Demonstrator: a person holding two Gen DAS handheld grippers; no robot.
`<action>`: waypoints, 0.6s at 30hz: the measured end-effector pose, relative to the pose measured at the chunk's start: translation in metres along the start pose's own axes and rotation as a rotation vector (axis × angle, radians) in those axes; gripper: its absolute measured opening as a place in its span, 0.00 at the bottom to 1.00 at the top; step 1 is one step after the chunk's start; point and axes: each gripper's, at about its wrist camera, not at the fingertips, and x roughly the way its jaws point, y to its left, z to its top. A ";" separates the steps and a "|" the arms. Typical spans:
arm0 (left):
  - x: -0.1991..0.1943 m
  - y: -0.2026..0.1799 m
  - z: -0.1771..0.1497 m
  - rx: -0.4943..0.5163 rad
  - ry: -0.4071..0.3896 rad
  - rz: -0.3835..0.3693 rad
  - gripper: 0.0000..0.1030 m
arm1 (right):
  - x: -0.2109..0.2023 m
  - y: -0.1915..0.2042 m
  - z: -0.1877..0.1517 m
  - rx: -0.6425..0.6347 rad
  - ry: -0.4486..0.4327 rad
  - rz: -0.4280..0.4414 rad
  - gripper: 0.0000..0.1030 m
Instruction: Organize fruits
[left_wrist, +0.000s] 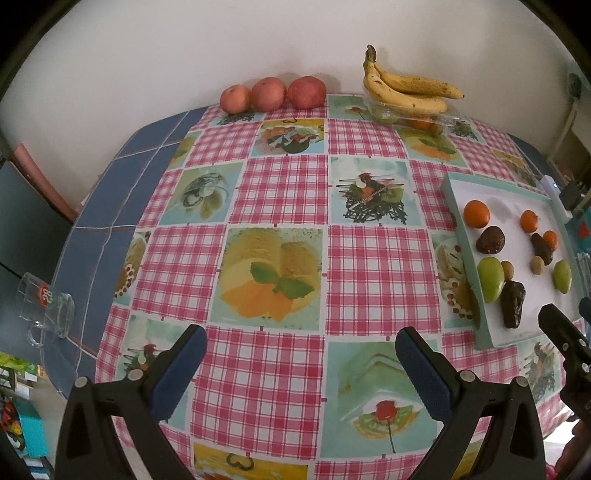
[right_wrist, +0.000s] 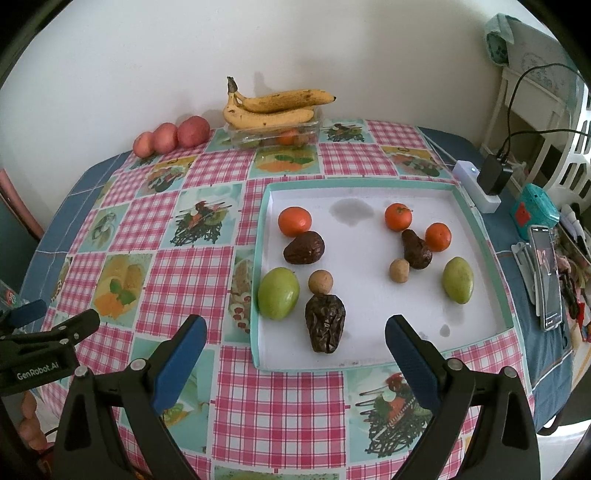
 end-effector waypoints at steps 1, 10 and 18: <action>0.000 0.000 0.000 -0.001 0.000 -0.001 1.00 | 0.000 0.000 0.000 0.000 0.001 0.000 0.95; 0.000 0.002 0.001 -0.005 -0.006 0.005 1.00 | 0.001 0.000 0.001 -0.001 0.003 0.001 0.95; -0.001 0.003 0.002 -0.011 -0.008 0.005 1.00 | 0.001 0.000 0.001 -0.001 0.004 0.000 0.95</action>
